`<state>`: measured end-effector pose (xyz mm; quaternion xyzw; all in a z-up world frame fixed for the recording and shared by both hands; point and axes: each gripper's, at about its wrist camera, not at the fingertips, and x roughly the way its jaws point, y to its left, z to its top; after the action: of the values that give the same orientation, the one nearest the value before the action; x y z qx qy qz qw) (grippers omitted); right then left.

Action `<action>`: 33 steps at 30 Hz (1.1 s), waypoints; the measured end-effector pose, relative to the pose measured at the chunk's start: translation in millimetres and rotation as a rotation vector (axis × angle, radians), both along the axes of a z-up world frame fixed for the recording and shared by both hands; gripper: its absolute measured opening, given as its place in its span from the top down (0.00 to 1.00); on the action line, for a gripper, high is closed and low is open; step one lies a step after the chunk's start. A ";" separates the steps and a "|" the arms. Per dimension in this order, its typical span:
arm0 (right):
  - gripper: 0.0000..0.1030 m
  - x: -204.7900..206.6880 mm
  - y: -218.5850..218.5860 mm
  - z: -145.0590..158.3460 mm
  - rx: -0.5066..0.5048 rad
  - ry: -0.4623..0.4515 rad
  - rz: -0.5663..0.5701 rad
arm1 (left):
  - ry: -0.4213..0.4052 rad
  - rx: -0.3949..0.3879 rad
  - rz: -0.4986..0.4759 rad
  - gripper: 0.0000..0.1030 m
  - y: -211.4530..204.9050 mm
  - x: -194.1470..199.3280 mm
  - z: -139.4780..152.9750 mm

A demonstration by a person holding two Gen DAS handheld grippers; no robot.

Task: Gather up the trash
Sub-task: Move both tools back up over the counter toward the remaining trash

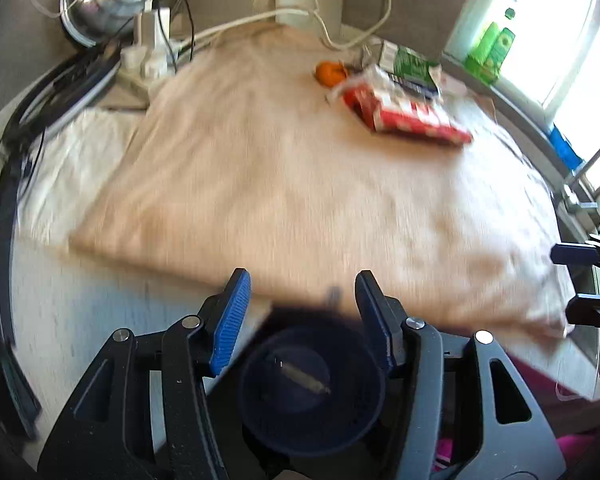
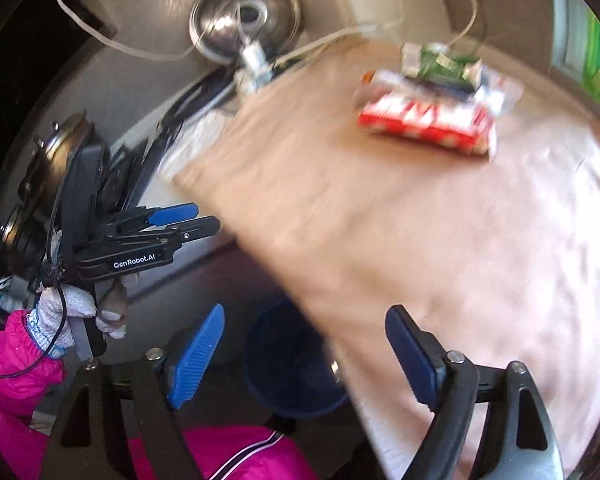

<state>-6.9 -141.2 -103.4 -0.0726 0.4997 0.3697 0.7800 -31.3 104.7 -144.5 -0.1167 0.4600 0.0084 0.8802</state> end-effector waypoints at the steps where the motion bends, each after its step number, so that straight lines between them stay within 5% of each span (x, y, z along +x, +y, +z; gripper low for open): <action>1: 0.17 6.5 -2.1 4.7 0.000 -0.013 -0.012 | -0.007 -0.004 0.004 0.46 2.5 8.8 2.9; 19: 0.13 123.0 22.8 15.1 -0.125 -0.210 0.077 | -0.057 -0.071 -0.005 0.45 16.6 181.3 24.4; 33: 0.13 186.0 56.3 -10.3 -0.163 -0.191 0.195 | 0.049 -0.129 -0.027 0.45 16.2 282.5 -10.0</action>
<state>179.1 -84.8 -113.7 -0.2185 0.4424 0.3932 0.7759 251.2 120.8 -154.4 -0.1668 0.4823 -0.0305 0.8594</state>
